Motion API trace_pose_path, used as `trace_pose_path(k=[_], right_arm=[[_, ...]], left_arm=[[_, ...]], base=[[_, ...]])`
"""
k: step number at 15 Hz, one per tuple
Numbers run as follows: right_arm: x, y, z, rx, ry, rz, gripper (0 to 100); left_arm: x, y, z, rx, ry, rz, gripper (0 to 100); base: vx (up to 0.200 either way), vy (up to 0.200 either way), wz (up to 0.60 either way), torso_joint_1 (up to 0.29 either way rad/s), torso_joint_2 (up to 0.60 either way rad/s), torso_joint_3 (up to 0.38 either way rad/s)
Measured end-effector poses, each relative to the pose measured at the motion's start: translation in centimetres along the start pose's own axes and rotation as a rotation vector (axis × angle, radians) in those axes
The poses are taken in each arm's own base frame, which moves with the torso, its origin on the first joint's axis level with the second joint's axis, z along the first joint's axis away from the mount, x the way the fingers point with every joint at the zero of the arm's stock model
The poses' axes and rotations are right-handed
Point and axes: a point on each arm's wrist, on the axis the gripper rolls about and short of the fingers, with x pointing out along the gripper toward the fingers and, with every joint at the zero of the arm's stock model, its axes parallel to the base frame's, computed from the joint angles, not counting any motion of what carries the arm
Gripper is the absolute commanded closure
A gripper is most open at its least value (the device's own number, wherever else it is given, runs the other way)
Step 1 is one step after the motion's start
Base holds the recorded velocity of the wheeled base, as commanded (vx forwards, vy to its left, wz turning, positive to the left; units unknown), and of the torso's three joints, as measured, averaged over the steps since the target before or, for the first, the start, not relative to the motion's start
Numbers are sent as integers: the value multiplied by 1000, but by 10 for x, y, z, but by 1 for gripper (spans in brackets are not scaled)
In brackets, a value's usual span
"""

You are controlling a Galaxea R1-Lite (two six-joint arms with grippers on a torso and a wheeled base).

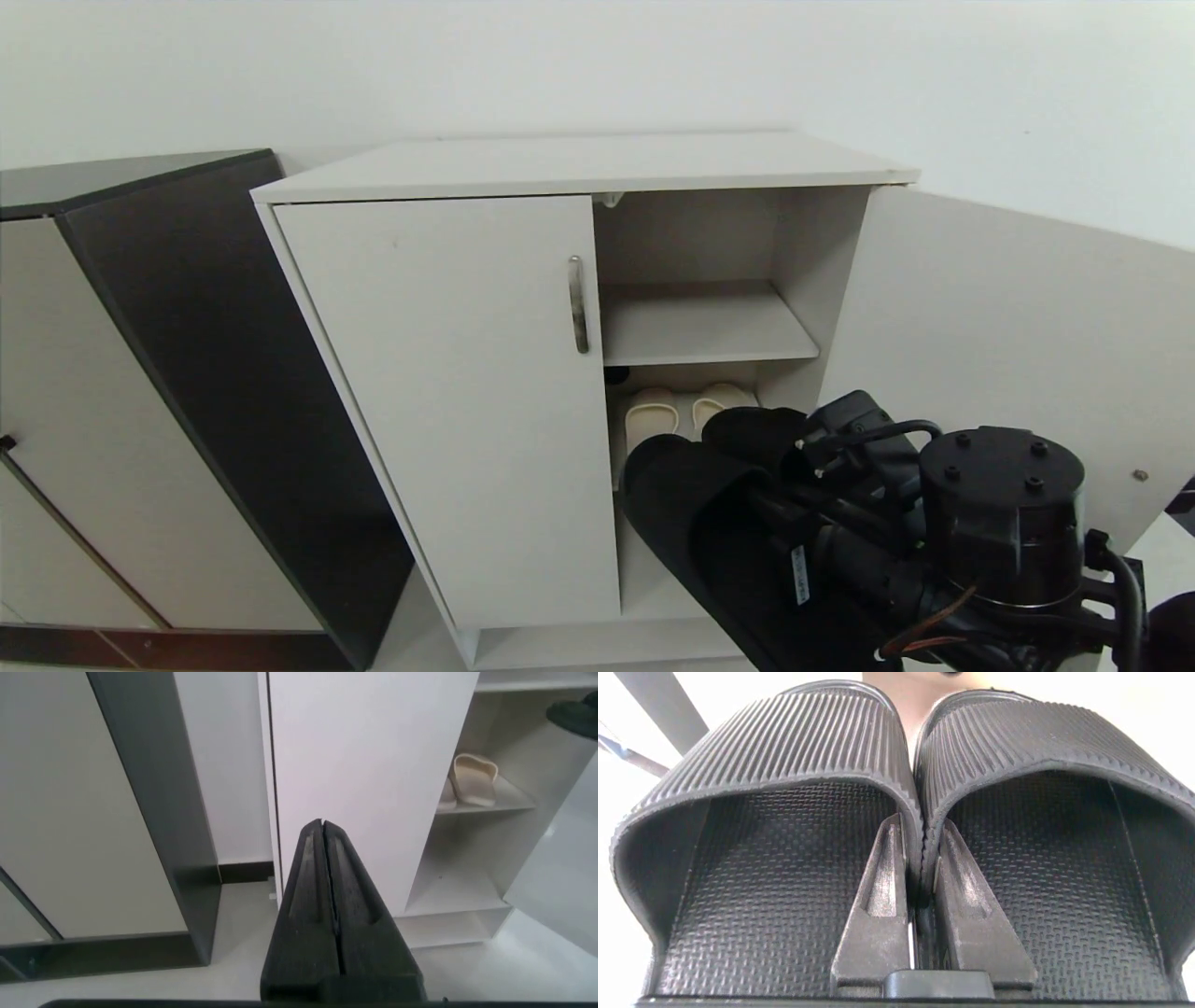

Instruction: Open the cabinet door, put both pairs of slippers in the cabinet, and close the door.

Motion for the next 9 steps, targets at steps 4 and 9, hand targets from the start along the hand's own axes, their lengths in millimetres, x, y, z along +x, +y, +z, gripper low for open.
trace_pose_path(k=[4, 9], right_arm=[[3, 1, -3, -4, 10, -2, 100], [6, 2, 5, 5, 13, -18, 100]], left_arm=[[0, 0, 0, 0, 0, 0, 100], [0, 0, 0, 0, 0, 0, 100]], base=[[0, 0, 0, -18, 171, 155], [0, 0, 0, 0, 0, 0]])
